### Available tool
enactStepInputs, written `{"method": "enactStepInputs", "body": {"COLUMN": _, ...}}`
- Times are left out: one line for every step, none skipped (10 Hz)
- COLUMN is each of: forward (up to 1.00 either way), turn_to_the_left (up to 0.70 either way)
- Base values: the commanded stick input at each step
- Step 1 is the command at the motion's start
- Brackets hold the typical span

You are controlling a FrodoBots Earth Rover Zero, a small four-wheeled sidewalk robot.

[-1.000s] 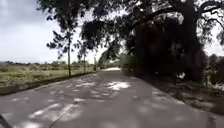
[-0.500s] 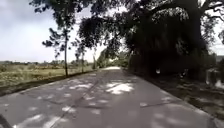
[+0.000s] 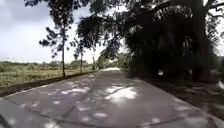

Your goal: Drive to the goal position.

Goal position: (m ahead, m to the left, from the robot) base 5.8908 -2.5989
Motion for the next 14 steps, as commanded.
{"method": "enactStepInputs", "body": {"forward": 0.7, "turn_to_the_left": 0.0}}
{"method": "enactStepInputs", "body": {"forward": 0.7, "turn_to_the_left": 0.0}}
{"method": "enactStepInputs", "body": {"forward": 0.7, "turn_to_the_left": 0.06}}
{"method": "enactStepInputs", "body": {"forward": 0.7, "turn_to_the_left": 0.16}}
{"method": "enactStepInputs", "body": {"forward": 0.7, "turn_to_the_left": 0.06}}
{"method": "enactStepInputs", "body": {"forward": 0.7, "turn_to_the_left": 0.0}}
{"method": "enactStepInputs", "body": {"forward": 0.7, "turn_to_the_left": 0.0}}
{"method": "enactStepInputs", "body": {"forward": 0.7, "turn_to_the_left": 0.0}}
{"method": "enactStepInputs", "body": {"forward": 0.7, "turn_to_the_left": 0.0}}
{"method": "enactStepInputs", "body": {"forward": 0.7, "turn_to_the_left": 0.0}}
{"method": "enactStepInputs", "body": {"forward": 0.7, "turn_to_the_left": 0.0}}
{"method": "enactStepInputs", "body": {"forward": 0.7, "turn_to_the_left": 0.0}}
{"method": "enactStepInputs", "body": {"forward": 0.7, "turn_to_the_left": 0.0}}
{"method": "enactStepInputs", "body": {"forward": 0.7, "turn_to_the_left": 0.0}}
